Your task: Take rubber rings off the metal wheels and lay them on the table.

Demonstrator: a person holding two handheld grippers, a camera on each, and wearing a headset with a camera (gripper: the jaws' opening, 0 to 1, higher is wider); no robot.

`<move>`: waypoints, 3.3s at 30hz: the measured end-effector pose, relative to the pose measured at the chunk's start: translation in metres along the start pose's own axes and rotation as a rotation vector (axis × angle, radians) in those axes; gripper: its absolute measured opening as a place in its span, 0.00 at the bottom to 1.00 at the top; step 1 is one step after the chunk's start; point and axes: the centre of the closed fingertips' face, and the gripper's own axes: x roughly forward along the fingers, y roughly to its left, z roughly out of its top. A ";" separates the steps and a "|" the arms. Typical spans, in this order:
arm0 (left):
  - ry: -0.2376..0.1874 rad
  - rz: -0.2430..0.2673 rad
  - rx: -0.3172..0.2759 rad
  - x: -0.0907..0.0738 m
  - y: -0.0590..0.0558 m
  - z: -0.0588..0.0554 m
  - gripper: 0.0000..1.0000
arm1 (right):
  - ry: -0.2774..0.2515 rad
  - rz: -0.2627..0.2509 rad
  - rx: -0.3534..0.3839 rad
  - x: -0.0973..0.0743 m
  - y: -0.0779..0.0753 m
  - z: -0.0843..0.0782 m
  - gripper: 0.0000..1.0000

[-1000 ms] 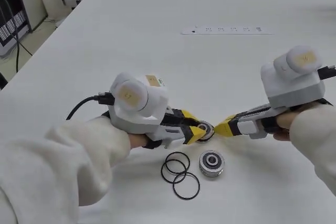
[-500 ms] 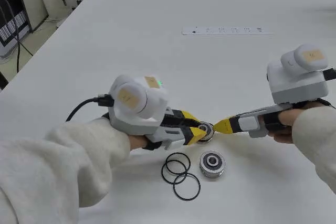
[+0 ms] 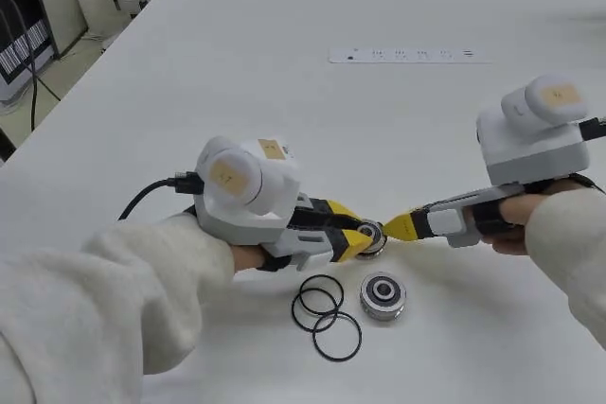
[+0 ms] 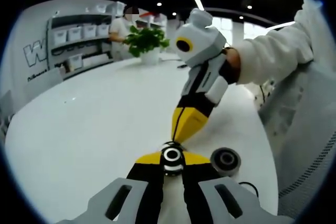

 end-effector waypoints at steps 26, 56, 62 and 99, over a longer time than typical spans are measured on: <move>-0.010 0.006 -0.007 0.000 0.000 0.000 0.14 | 0.008 0.002 -0.025 0.000 0.004 0.003 0.00; -0.012 0.005 -0.004 0.001 -0.001 -0.001 0.14 | -0.007 0.047 -0.052 0.001 0.020 0.011 0.00; -0.016 0.003 -0.013 0.001 -0.001 -0.001 0.13 | -0.057 0.073 -0.032 0.000 0.025 0.022 0.00; -0.001 0.016 0.003 0.001 0.000 0.010 0.21 | -0.052 -0.014 0.030 -0.008 -0.001 0.017 0.00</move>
